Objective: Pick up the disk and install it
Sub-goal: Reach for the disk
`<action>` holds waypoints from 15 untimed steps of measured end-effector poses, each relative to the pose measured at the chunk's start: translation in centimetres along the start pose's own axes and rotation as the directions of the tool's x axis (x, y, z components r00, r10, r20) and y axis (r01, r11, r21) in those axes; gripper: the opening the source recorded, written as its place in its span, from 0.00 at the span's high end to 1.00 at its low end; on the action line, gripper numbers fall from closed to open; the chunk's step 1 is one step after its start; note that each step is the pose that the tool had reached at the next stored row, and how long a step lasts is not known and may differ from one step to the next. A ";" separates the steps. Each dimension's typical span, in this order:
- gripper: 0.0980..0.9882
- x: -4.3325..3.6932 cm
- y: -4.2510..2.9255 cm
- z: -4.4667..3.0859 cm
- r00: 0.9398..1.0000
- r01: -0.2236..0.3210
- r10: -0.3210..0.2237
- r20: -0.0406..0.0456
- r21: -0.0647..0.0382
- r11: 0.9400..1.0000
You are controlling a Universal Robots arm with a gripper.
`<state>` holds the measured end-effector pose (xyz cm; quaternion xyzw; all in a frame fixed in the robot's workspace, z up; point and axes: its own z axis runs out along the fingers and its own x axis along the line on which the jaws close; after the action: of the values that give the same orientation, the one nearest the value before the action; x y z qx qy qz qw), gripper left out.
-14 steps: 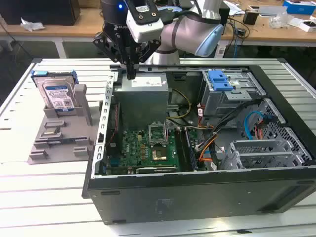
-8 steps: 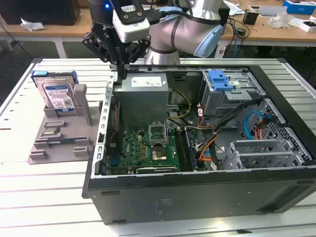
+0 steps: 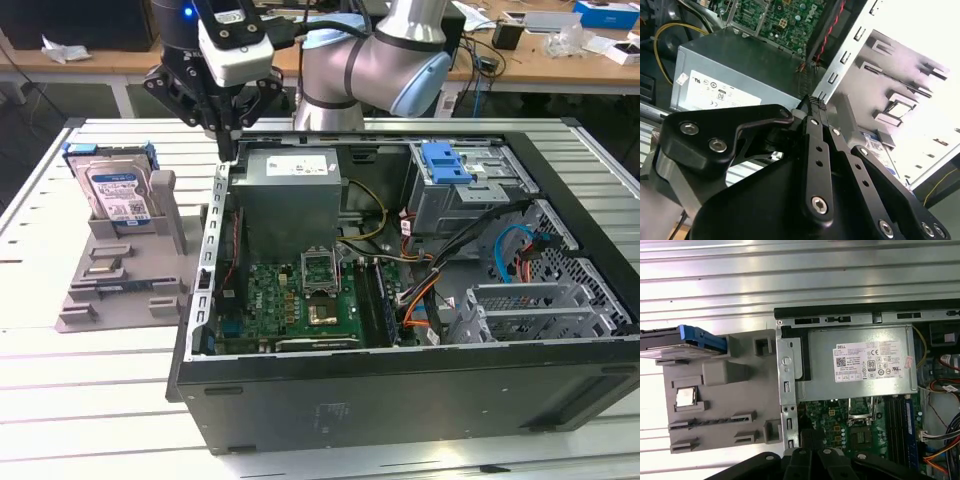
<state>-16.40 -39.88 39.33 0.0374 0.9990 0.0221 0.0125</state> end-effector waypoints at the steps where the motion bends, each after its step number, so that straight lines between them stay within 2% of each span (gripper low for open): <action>1: 0.99 0.34 -0.03 -0.01 1.000 0.000 0.000 0.000 0.000 1.000; 2: 0.99 0.89 -0.07 -0.02 1.000 0.000 0.000 0.000 0.000 1.000; 8: 0.99 1.83 -0.14 -0.05 1.000 0.000 0.000 0.000 0.000 1.000; 9: 0.99 2.28 -0.17 -0.06 1.000 0.000 0.000 0.000 0.000 1.000; 15: 0.99 3.29 -0.25 -0.09 1.000 0.000 0.000 0.000 0.000 1.000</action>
<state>-19.70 -39.88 39.33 0.0374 0.9990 0.0221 0.0125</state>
